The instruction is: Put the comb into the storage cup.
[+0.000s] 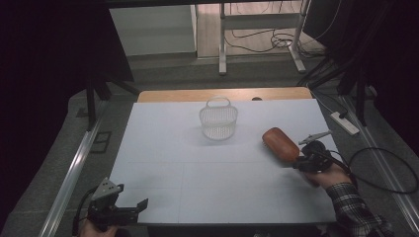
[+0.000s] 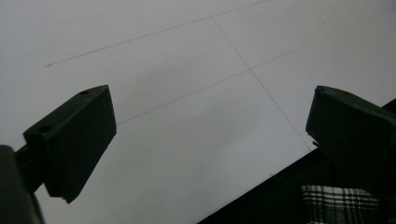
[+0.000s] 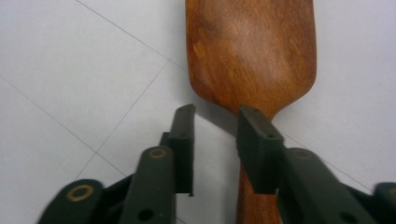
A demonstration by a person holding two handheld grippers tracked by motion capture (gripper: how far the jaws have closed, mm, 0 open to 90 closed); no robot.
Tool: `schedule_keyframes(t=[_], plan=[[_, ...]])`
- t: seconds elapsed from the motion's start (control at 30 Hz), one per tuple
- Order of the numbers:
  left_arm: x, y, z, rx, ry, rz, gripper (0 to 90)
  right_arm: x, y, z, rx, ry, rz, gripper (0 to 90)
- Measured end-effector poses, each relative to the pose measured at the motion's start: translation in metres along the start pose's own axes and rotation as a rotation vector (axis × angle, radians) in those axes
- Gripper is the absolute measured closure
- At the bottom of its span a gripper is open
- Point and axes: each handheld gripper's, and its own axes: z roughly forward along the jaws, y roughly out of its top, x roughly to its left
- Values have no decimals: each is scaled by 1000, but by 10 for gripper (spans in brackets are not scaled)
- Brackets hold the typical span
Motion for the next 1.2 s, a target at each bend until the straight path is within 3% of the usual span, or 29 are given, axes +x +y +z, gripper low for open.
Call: schedule_keyframes(t=[0.37,0.63,0.87,1.13,1.2], plan=[[0,0,0,0,0,-1,27,-2,4,-2,-14,-44,-4,417],[0,0,0,1,1,-1,27,-13,5,-6,-28,-96,16,278],[0,0,0,2,1,-1,27,-20,4,-6,-39,-85,48,175],[0,0,0,2,0,-1,28,-24,5,0,-56,-62,71,0],[0,0,0,2,1,-1,28,-25,5,1,-58,-53,72,0]])
